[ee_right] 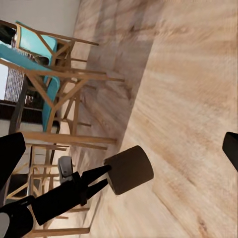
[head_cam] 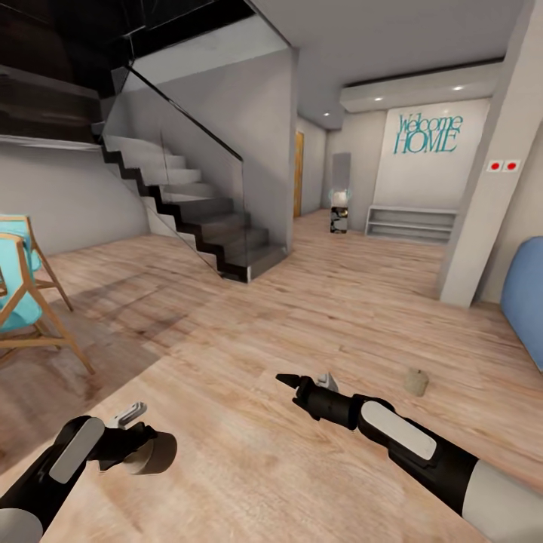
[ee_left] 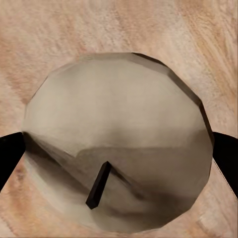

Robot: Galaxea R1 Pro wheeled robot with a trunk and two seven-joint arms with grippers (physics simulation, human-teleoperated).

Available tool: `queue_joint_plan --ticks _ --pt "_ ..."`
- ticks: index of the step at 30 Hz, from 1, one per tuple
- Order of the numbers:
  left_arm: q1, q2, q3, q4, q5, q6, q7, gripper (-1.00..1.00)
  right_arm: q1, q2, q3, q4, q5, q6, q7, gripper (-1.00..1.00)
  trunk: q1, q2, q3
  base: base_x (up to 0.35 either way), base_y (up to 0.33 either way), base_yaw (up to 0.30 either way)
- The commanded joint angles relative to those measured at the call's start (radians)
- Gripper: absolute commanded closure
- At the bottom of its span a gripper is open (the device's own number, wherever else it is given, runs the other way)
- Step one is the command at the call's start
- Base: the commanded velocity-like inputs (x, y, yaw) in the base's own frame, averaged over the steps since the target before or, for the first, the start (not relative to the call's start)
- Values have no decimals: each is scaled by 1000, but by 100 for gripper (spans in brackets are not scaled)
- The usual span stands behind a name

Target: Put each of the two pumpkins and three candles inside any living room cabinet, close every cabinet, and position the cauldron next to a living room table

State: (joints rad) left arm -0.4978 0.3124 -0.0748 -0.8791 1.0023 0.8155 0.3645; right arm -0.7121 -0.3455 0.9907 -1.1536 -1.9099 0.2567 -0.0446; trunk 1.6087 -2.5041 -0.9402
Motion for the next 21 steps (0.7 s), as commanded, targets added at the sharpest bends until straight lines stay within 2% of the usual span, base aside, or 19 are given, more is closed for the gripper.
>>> queue_joint_plan --ticks 1,4,12,21 --pt "-1 1 -3 -1 13 -1 10 100 -1 -1 2 -1 -9 -1 -4 -100 0 -1 -3 317 0 22" --pt "-1 1 -3 -1 13 -1 9 100 0 -2 2 0 -10 -3 13 -100 0 -1 -8 316 0 10" --pt "-1 1 -3 -1 13 -1 9 100 8 0 2 82 -15 1 174 -100 0 -1 -20 314 0 -69" --pt "-1 1 -3 -1 13 -1 10 100 8 0 2 93 -15 1 199 -100 0 -1 -30 304 0 -218"
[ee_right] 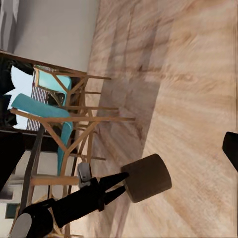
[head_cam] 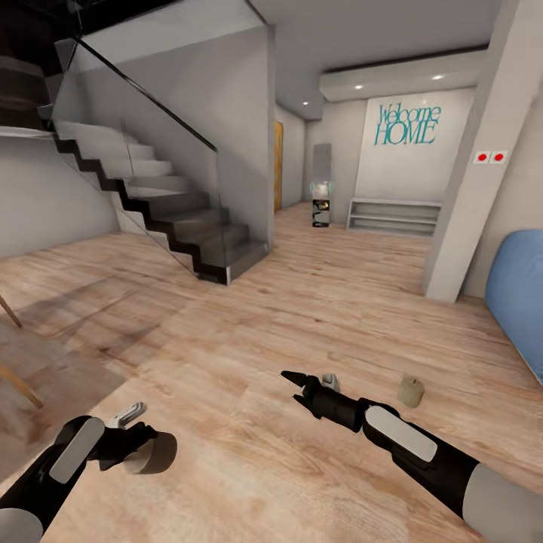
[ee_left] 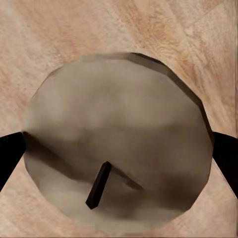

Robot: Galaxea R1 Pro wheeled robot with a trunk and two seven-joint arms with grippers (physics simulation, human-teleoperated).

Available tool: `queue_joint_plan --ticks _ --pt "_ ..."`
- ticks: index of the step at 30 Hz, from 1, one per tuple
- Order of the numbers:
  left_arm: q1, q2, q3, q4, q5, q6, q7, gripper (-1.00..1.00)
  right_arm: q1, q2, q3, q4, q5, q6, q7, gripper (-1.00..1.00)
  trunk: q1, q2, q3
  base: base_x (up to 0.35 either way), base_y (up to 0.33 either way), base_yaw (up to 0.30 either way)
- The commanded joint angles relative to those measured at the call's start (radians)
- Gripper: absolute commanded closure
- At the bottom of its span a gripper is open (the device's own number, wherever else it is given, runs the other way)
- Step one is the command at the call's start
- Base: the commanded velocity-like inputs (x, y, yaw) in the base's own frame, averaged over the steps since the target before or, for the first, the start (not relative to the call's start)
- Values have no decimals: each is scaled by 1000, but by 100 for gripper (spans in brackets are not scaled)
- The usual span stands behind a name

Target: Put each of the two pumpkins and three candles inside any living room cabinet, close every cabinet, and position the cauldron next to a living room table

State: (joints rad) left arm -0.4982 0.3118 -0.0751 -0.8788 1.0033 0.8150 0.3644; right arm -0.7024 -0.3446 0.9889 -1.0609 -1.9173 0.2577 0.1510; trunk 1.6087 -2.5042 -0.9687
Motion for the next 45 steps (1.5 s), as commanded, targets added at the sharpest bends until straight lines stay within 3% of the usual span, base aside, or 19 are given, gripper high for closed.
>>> queue_joint_plan --ticks 1,19,28,32,38,45 --pt "0 1 -3 -2 12 0 10 100 -2 -1 4 1 -8 0 4 -100 0 0 -2 287 0 -249" --pt "0 0 -2 -30 17 0 8 100 1 -3 4 7 -10 0 21 -100 0 0 -5 187 -2 -279" --pt "1 -9 -35 -66 19 1 10 100 4 -5 4 17 -11 0 24 -100 -4 2 30 1 0 -289" --pt "1 -10 -37 -66 20 1 10 100 7 -7 4 38 -12 5 69 -100 -6 3 42 0 0 -199" --pt "1 -10 -37 -66 20 1 10 100 9 -7 4 65 -100 15 87 -100 -8 4 56 0 0 -112" --pt "1 -10 -38 -66 20 1 10 100 9 -7 4 68 -116 15 88 -100 -32 46 67 0 0 -13"
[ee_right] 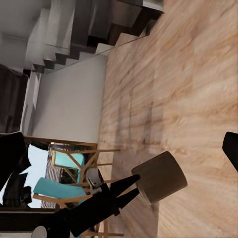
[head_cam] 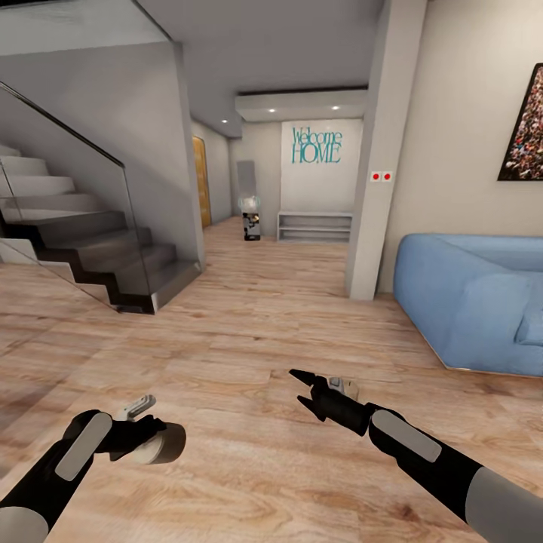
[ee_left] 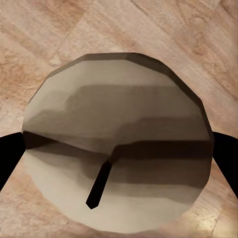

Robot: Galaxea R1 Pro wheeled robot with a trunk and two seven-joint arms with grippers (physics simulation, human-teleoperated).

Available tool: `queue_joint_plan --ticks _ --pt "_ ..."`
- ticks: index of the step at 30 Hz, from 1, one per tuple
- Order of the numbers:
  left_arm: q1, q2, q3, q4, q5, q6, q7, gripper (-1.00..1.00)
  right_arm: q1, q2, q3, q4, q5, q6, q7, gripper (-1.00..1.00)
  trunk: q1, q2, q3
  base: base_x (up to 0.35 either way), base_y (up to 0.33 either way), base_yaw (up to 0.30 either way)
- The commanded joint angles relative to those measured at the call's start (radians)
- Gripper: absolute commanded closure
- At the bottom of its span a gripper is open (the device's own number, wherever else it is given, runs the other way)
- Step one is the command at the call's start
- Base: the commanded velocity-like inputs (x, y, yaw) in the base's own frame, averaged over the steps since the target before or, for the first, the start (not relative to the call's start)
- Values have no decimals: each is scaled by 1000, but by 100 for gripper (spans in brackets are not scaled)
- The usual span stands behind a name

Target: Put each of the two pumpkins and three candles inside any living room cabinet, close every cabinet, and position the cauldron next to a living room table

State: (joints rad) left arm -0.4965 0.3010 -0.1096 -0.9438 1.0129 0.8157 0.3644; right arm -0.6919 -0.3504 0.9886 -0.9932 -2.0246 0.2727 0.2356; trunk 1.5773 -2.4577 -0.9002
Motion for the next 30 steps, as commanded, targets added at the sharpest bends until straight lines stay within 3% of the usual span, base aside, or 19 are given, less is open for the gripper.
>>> queue_joint_plan --ticks 1,11,19,30 --pt "-1 0 -4 -1 10 0 10 100 -2 -1 4 0 -9 0 4 -100 -4 7 0 0 0 -1" --pt "-1 0 -3 -1 10 0 10 100 -2 -1 4 4 -10 0 4 -100 -42 77 15 0 0 0" --pt "-1 1 -10 -5 10 0 10 100 -2 -1 5 32 -13 -1 12 -100 -42 77 7 83 0 -7" --pt "-1 1 -13 -6 7 0 10 100 -2 -1 5 36 -12 -3 14 -100 -42 77 7 315 -92 -263"
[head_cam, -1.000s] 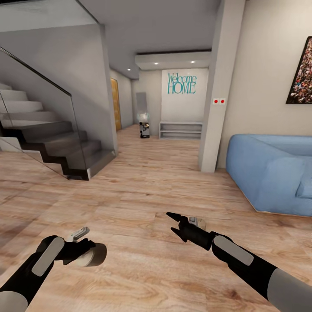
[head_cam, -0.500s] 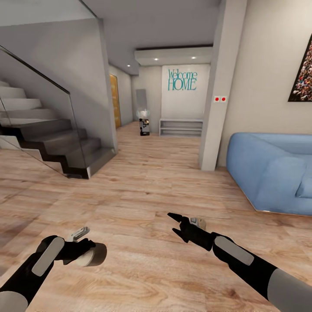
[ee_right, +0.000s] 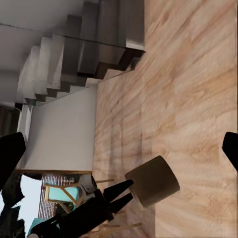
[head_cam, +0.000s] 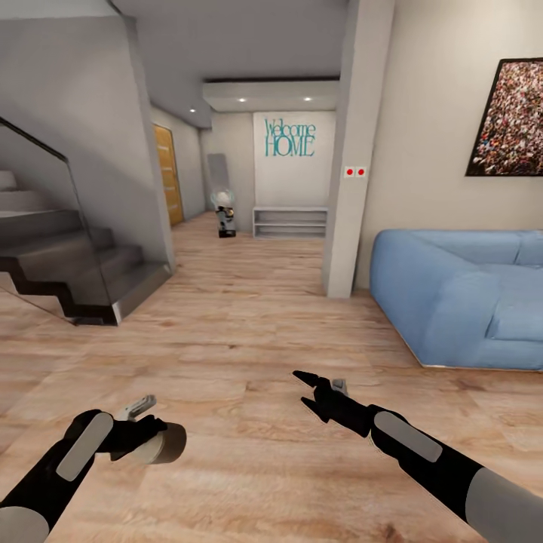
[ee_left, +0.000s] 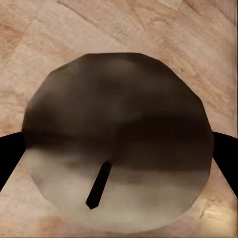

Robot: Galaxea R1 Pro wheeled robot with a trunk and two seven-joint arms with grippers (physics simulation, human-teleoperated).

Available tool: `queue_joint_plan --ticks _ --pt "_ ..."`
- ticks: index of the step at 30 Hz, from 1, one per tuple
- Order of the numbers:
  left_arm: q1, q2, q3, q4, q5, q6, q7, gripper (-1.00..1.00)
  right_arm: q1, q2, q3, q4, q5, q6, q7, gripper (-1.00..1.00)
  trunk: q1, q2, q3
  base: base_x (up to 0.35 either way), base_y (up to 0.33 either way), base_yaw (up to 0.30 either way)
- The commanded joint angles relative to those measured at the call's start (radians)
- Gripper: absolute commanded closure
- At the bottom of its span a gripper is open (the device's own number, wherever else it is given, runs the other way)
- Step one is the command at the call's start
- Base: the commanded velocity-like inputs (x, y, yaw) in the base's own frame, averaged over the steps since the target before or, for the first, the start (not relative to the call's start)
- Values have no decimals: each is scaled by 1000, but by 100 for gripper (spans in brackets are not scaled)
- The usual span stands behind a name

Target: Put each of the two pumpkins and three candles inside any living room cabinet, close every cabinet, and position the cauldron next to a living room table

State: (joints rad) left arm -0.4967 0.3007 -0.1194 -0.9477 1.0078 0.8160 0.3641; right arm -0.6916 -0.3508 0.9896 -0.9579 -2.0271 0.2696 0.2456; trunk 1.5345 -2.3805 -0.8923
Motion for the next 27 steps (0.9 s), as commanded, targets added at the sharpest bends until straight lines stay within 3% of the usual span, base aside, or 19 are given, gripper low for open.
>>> queue_joint_plan --ticks 1,9,11,13,15,18,21,22,23,24,27 --pt "0 1 -3 -2 11 0 10 100 -2 0 4 0 -8 0 4 -100 0 0 -1 297 -177 -291" --pt "-1 0 -10 -2 12 0 10 100 -2 -1 3 -2 1 3 -9 -100 0 0 -1 283 -191 -293" --pt "-1 0 -11 -2 11 0 10 100 -2 -15 1 -4 -1 4 -25 -100 0 0 -1 278 -195 -288" --pt "0 0 -11 -2 11 0 10 100 -2 -42 0 -14 0 6 -81 -100 0 0 -2 278 -195 -282" --pt "0 1 -11 -2 10 0 10 100 -2 -52 -1 -18 3 2 -157 -100 0 0 -3 278 -195 -278" --pt "0 0 -11 -2 10 0 10 100 -4 -61 -3 -72 38 5 -317 -100 0 0 -4 278 -195 -210" --pt "-1 0 -11 -2 10 0 10 100 -6 -73 -16 -209 130 0 -537 -100 0 0 -4 278 -195 -65" --pt "0 0 -11 -2 9 0 10 100 -6 -74 -55 -277 185 -1 -683 -100 0 0 -4 278 -195 -20" --pt "0 0 -11 -2 9 0 10 100 -6 -74 -93 -320 222 1 -780 -100 0 0 -4 278 -193 -13" --pt "0 0 -11 -2 9 0 10 100 -6 -73 -151 -386 279 5 -915 -100 0 0 -4 277 -169 -7" --pt "0 0 -11 -2 9 0 10 100 -6 -72 -219 -501 384 9 -1097 -100 0 0 -4 263 -93 -3"
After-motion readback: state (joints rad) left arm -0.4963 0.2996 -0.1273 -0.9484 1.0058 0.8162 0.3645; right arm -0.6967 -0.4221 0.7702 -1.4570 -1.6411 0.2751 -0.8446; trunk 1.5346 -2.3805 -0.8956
